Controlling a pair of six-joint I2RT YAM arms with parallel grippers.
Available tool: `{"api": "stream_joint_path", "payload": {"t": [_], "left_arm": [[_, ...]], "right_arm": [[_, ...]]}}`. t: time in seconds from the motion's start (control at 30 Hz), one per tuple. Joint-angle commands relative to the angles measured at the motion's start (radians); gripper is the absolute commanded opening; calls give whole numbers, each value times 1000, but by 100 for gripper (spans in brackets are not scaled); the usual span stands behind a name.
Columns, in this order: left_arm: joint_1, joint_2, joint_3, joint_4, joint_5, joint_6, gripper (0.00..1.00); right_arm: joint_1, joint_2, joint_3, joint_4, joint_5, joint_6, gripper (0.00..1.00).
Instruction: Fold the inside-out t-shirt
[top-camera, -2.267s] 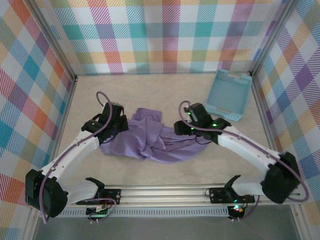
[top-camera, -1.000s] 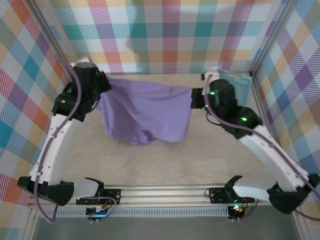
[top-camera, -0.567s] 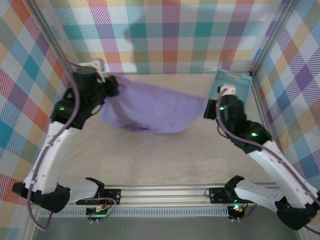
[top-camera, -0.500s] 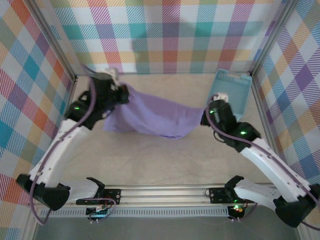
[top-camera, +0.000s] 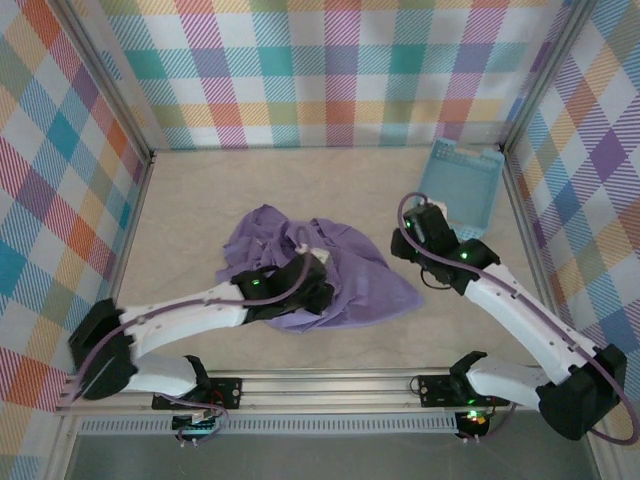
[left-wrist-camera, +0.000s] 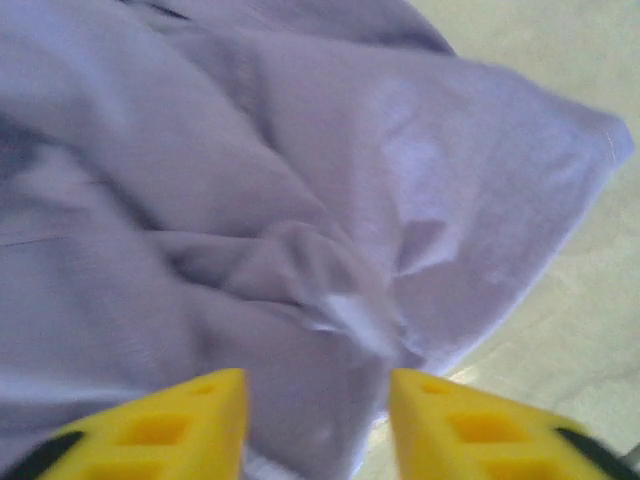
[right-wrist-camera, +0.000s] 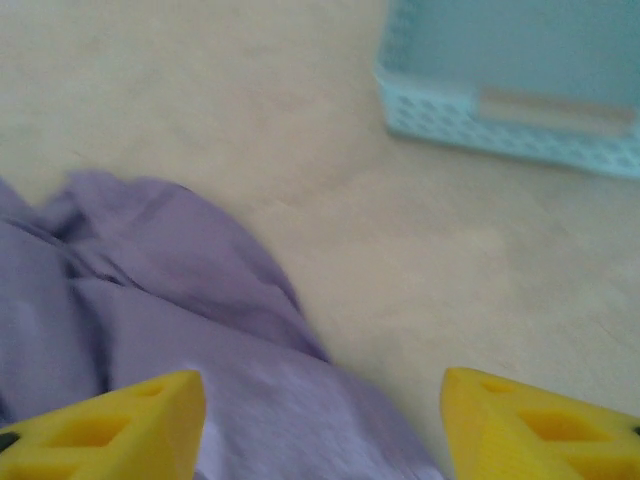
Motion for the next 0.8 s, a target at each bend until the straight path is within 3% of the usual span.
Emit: {"api": "stream_joint_path", "payload": {"t": [0.0, 0.07, 0.13, 0.3, 0.43, 0.57, 0.77], "left_arm": [[77, -240, -77, 6, -191, -62, 58], [161, -347, -111, -59, -225, -90, 66], [301, -428, -124, -149, -214, -125, 70], [676, -403, -127, -228, 16, -154, 76], [878, -273, -143, -156, 203, -167, 78], [976, -149, -153, -56, 311, -178, 78], [994, -35, -145, 5, 342, -185, 79]], "right_arm": [[27, 97, 68, 91, -119, -55, 73], [71, 172, 113, 99, -143, -69, 78], [126, 255, 161, 102, -170, -74, 80], [250, 448, 258, 100, -213, -76, 83], [340, 590, 318, 91, -252, -79, 79], [371, 683, 352, 88, -279, -74, 73], [375, 786, 400, 95, -299, -80, 61]]}}
